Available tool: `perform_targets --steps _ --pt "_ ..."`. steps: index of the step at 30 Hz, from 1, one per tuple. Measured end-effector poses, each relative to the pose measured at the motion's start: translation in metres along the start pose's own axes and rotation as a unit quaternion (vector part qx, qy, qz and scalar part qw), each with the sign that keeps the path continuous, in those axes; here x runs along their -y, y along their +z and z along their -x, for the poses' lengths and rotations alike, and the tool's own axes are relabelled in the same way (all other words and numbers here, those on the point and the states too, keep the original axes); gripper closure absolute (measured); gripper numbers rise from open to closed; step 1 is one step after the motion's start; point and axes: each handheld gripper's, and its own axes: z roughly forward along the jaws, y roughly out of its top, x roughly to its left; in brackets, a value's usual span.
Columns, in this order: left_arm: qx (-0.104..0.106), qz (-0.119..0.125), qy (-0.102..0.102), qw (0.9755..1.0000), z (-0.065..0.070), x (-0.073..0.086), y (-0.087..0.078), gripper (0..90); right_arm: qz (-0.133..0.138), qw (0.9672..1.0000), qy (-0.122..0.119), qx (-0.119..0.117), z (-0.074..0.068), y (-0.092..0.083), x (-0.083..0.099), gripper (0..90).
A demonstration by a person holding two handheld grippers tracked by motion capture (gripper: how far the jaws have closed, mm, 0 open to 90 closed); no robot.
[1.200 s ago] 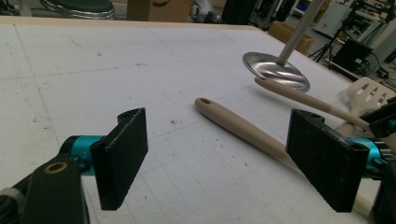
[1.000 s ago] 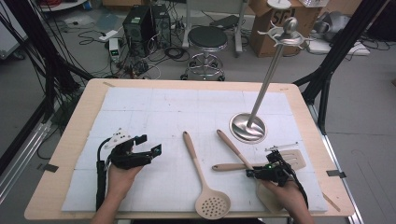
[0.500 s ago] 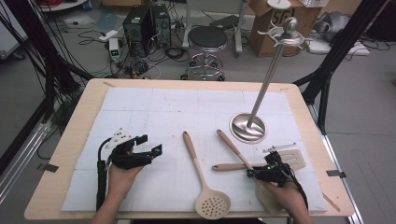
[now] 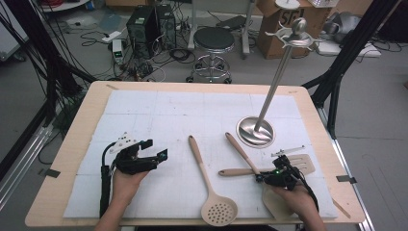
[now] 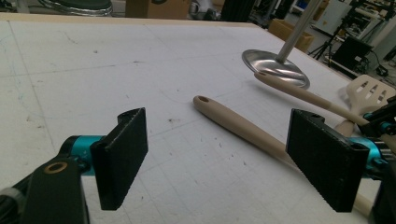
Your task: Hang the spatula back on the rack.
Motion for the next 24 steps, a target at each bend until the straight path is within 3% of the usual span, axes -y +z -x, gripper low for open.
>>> perform_targets --steps 10,14,19,24 --pt "0.000 0.000 -0.001 1.0000 0.001 0.000 0.002 21.7 0.008 0.9994 0.016 -0.030 0.008 0.001 0.002 77.5" --pt "0.000 -0.001 0.001 1.0000 0.001 0.000 0.002 21.8 0.009 0.9979 0.042 -0.049 0.013 0.002 0.001 77.5" --pt "-0.001 -0.002 0.001 1.0000 0.001 0.000 0.002 21.7 0.011 0.9976 0.044 -0.052 0.013 0.003 0.002 77.4" --pt "0.000 -0.002 0.001 1.0000 0.001 0.000 0.001 21.8 0.013 0.9985 0.037 -0.038 0.009 0.002 0.002 77.8"
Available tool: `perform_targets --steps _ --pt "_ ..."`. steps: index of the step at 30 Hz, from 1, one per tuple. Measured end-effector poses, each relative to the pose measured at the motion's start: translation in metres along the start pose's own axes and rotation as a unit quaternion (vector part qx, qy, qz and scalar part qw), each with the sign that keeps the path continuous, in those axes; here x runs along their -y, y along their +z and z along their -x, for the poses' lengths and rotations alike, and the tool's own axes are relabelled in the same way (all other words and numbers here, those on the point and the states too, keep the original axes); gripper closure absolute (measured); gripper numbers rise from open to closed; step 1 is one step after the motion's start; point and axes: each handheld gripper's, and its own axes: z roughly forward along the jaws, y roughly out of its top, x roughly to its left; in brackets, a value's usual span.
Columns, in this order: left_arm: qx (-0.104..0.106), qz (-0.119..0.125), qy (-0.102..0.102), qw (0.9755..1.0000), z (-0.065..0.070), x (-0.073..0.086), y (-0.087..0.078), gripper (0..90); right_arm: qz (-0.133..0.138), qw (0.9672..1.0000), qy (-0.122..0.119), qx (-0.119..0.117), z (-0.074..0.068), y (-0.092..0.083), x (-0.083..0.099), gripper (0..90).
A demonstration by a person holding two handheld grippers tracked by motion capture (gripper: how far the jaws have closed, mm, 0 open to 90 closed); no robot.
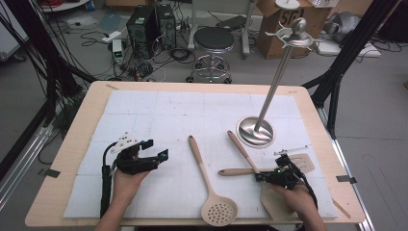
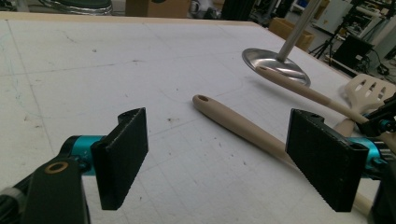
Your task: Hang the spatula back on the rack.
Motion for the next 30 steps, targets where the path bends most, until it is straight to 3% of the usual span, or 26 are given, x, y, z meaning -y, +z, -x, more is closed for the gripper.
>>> perform_targets --steps 7,10,19,26,30 --pt "-0.001 0.003 -0.002 1.0000 0.000 0.000 -0.001 21.8 0.004 0.9999 -0.012 0.009 -0.002 -0.001 0.000 78.5" --pt "-0.002 0.003 -0.002 1.0000 -0.002 0.000 -0.002 21.8 0.005 0.9999 -0.014 0.002 -0.004 -0.003 0.001 78.6" --pt "-0.003 0.006 -0.003 1.0000 -0.003 -0.001 -0.004 21.8 0.047 0.9982 -0.036 -0.006 -0.015 -0.018 -0.002 78.6" --pt "-0.005 0.008 -0.003 1.0000 -0.002 0.000 -0.004 21.8 0.087 0.9948 -0.051 -0.014 -0.020 -0.028 -0.004 78.6" --pt "-0.004 0.007 -0.003 1.0000 -0.003 -0.001 -0.004 21.8 0.133 0.9895 -0.054 -0.022 -0.023 -0.040 -0.005 78.5"
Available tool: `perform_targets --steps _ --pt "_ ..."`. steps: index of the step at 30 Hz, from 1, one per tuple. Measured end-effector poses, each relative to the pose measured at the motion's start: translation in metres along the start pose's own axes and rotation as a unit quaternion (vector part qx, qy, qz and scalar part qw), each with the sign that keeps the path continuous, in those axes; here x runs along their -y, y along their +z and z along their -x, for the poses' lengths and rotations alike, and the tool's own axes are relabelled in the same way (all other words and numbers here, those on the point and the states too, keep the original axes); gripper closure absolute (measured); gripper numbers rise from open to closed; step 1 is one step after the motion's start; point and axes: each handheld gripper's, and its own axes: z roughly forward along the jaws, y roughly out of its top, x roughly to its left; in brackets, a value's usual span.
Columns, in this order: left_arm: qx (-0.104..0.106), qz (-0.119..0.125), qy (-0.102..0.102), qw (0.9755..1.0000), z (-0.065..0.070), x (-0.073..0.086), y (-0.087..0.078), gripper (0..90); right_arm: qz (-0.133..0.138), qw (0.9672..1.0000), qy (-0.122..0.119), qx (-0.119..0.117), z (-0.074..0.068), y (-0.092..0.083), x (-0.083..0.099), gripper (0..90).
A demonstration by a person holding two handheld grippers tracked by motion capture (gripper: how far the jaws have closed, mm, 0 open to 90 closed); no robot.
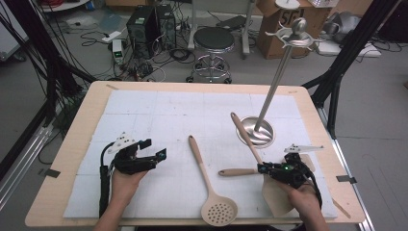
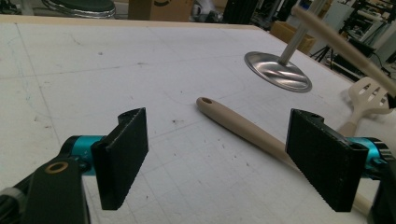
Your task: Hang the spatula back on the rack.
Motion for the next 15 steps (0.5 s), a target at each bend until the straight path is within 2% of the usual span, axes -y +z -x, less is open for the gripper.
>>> perform_targets --steps 2,4,5,9,15 --pt "0.000 0.000 0.001 1.0000 0.000 0.000 0.000 21.9 0.027 0.9996 -0.001 -0.008 -0.002 -0.007 -0.003 78.5" --pt "0.000 0.000 0.001 1.0000 0.000 0.000 0.000 21.9 0.048 0.9988 -0.007 -0.005 -0.005 -0.014 -0.006 78.5" --pt "0.000 0.000 0.000 1.0000 0.000 0.000 0.000 21.8 0.061 0.9981 -0.012 0.003 -0.010 -0.021 -0.009 78.5" --pt "-0.001 0.000 0.002 1.0000 0.000 0.000 -0.001 21.9 0.108 0.9941 -0.012 0.004 -0.015 -0.032 -0.012 78.5" --pt "-0.001 0.003 0.000 1.0000 0.000 -0.001 -0.001 21.9 0.137 0.9904 -0.012 0.011 -0.019 -0.041 -0.014 78.5"
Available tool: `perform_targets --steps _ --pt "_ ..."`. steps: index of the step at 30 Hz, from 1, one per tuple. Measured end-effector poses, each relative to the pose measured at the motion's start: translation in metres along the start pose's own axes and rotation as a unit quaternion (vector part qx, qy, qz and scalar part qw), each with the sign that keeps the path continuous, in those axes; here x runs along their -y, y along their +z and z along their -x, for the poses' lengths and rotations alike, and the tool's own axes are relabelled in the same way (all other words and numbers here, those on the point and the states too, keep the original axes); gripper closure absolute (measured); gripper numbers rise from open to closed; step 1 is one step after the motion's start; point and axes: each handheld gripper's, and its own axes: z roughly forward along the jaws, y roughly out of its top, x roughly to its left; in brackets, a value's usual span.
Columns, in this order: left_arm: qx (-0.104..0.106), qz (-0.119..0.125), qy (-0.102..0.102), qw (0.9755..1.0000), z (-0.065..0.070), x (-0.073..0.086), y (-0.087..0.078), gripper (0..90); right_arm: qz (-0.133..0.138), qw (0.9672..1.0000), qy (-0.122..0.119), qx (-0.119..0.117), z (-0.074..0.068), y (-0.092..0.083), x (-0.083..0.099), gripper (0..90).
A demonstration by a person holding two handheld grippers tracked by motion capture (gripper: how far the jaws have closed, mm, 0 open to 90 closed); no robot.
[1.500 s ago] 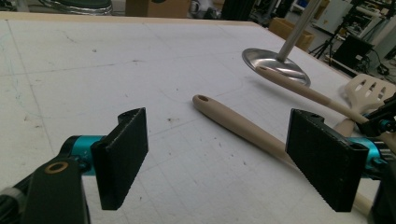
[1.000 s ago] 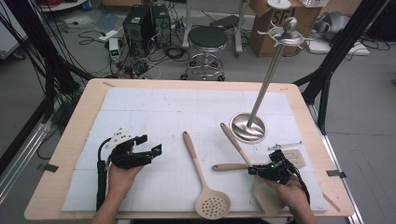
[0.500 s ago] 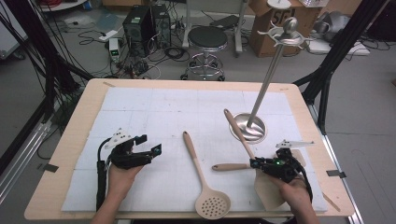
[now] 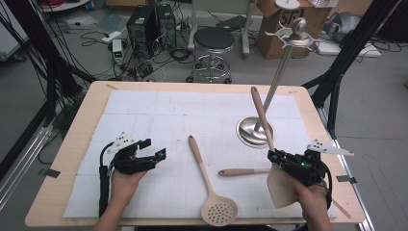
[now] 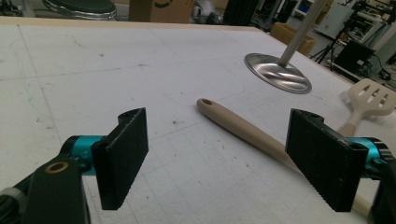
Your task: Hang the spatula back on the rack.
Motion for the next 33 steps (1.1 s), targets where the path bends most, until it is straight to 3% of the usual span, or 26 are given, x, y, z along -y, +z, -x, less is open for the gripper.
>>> perform_targets --steps 4,13,14,25,27,33 --pt "0.002 -0.001 0.001 1.0000 0.000 0.000 0.000 21.9 0.009 1.0000 0.003 0.002 -0.001 -0.004 -0.001 78.5" --pt "0.002 0.000 -0.001 1.0000 0.000 0.000 0.000 21.9 0.060 0.9981 0.002 0.017 -0.001 -0.026 -0.008 78.5" --pt "0.002 -0.001 0.000 1.0000 0.000 0.000 0.000 21.9 0.074 0.9971 -0.001 0.018 -0.001 -0.030 -0.010 78.5" --pt "0.002 0.000 -0.001 1.0000 0.000 0.000 0.000 21.9 0.126 0.9917 -0.010 0.026 -0.005 -0.043 -0.020 78.5" --pt "0.002 -0.001 0.000 1.0000 0.000 0.000 0.000 21.9 0.142 0.9895 -0.015 0.026 -0.007 -0.046 -0.022 78.5" --pt "0.002 -0.001 0.001 1.0000 0.000 0.000 0.000 22.0 0.160 0.9867 -0.014 0.024 -0.007 -0.050 -0.026 78.5"
